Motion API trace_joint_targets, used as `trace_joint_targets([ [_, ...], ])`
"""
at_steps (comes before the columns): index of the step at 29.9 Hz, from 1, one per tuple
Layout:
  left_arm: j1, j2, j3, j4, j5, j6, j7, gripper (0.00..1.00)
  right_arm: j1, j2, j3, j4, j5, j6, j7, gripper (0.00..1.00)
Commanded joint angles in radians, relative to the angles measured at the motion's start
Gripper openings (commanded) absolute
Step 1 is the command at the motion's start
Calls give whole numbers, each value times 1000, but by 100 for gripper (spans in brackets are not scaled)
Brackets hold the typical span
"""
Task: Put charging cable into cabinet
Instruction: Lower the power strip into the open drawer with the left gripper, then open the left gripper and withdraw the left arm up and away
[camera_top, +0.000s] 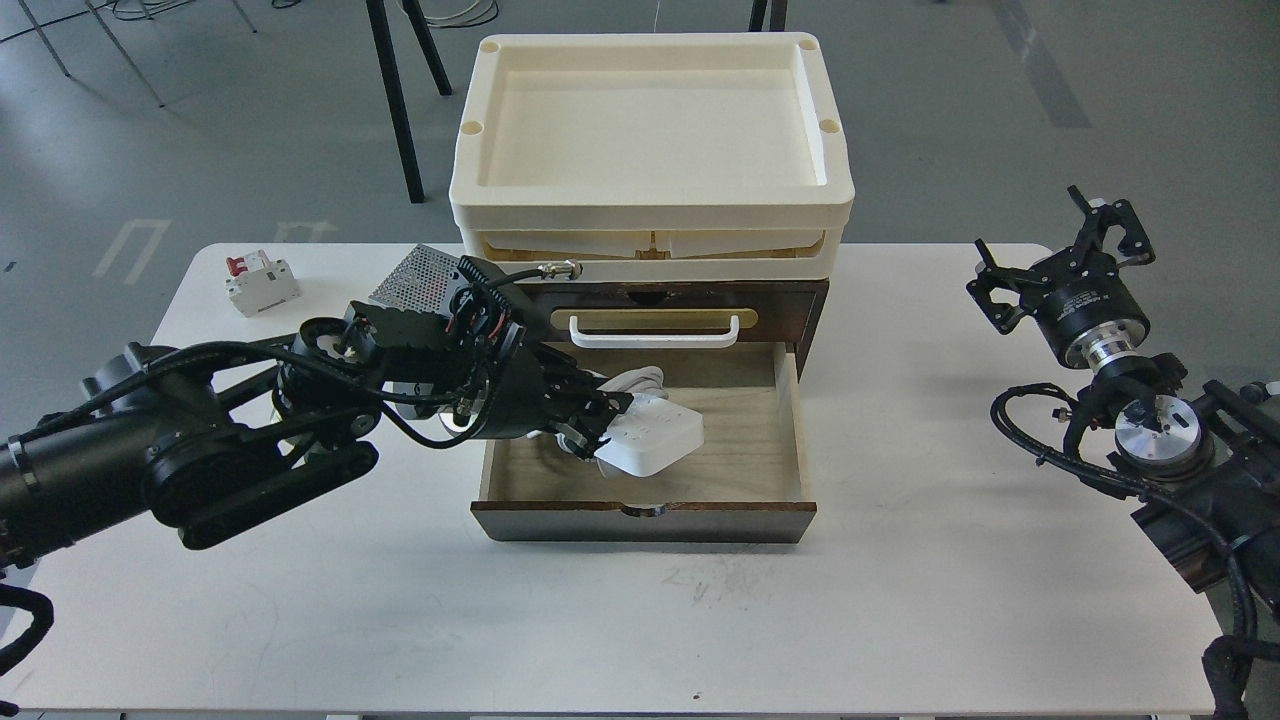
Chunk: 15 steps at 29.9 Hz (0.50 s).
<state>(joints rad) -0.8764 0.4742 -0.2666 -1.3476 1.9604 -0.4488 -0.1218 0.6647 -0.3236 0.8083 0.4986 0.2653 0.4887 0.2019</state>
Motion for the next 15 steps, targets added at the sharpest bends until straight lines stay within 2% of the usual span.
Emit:
trace_joint_targets([
  [1,26,-28,-17,18,14,35,74,45,0,0,-1,0,0,0,1,100],
  [2,30,-32,-19,19,14,50,105,50,1,0,0,0,0,0,1,100],
  [4,36,-32,-19,19,8,82,151,54,0,0,0,0,0,0,-1,100],
  [7,36,-32,-20,4,5,110,154,65,1,0,-1,0,0,0,1,100],
  [9,36,-25,-35,-27,0,128,148,78,1,0,0,0,0,0,-1,100],
  [10,36,-20,-60,-57,-14,143,137,85,1,0,-1,0,0,0,1,100],
  [12,37,-6,-121,-126,-78,153,79,90,1,0,0,0,0,0,-1,100],
  [15,34,3,-241,-186,-266,151,-71,94,1,0,0,0,0,0,-1,100],
])
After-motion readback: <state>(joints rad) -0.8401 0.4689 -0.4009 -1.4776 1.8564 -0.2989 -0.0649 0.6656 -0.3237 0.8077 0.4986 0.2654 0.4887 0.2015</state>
